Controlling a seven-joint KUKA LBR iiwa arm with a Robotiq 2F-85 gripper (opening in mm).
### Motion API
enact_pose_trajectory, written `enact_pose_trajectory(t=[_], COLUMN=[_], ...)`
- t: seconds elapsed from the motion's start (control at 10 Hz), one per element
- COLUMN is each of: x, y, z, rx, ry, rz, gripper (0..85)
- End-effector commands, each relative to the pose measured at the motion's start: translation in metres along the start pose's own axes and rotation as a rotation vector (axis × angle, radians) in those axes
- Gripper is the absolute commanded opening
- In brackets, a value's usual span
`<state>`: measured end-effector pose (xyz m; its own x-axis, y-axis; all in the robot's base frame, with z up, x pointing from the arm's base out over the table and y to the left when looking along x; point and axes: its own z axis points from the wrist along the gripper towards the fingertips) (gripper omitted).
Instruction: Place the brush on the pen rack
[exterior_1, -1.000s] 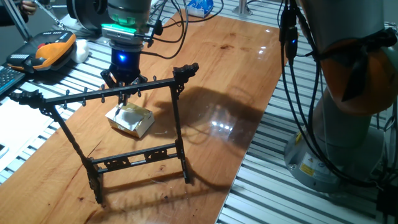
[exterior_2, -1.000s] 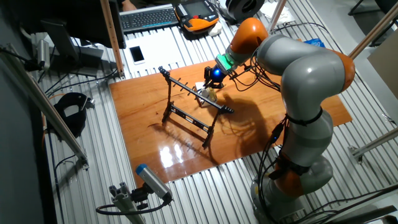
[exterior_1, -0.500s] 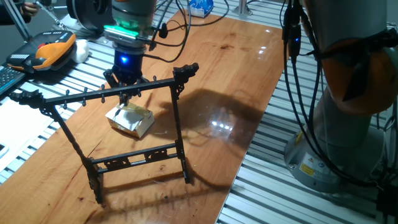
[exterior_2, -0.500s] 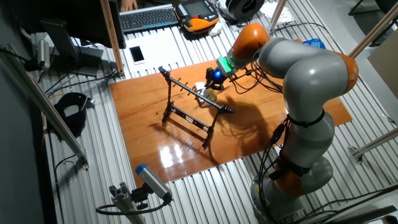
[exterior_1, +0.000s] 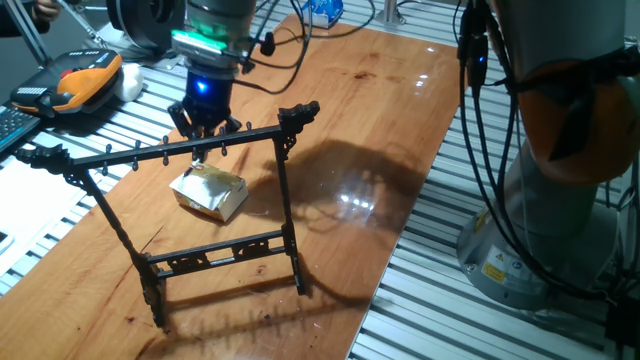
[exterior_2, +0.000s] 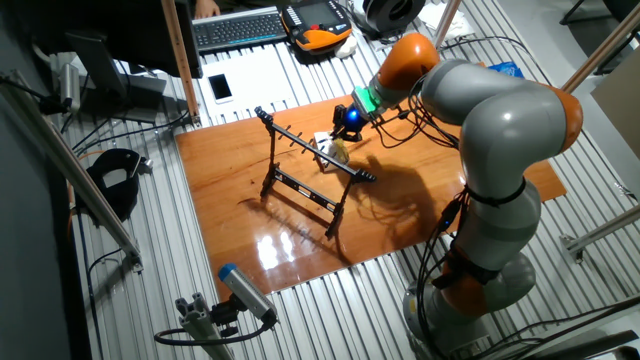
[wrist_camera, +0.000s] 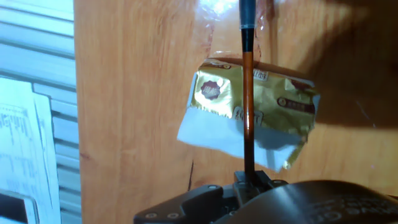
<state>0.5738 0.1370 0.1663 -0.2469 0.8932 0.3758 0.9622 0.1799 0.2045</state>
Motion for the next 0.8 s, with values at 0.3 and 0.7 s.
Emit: enact_pose_trajectory(t=[0.3, 0.7], x=[0.008, 0.008], y=[0.009, 0.011], z=[-0.034, -0.056], rx=[0.037, 0.057], ry=[0.002, 0.005], rz=[-0.007, -0.024], gripper=[0.0, 0.0])
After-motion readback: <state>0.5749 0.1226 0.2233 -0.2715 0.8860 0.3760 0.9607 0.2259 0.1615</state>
